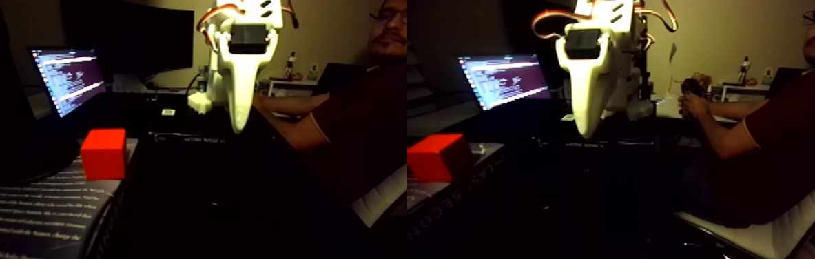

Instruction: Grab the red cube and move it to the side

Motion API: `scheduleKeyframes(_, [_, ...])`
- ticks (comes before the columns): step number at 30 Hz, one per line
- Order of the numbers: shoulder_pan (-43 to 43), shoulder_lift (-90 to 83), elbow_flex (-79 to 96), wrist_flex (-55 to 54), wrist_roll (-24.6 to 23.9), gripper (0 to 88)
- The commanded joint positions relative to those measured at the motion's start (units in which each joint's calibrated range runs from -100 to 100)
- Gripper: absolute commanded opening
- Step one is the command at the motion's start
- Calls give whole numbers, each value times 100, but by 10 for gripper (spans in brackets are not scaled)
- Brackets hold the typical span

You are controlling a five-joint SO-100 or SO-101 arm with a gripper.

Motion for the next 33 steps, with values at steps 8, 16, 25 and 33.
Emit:
scheduleKeyframes(8, [143,-44,-63,157,41,7])
scheduleKeyframes(16, [168,-44,-63,157,41,7])
scheduleKeyframes(25, [176,-44,-63,157,36,11])
scheduleKeyframes(33, [176,-44,-63,157,36,9])
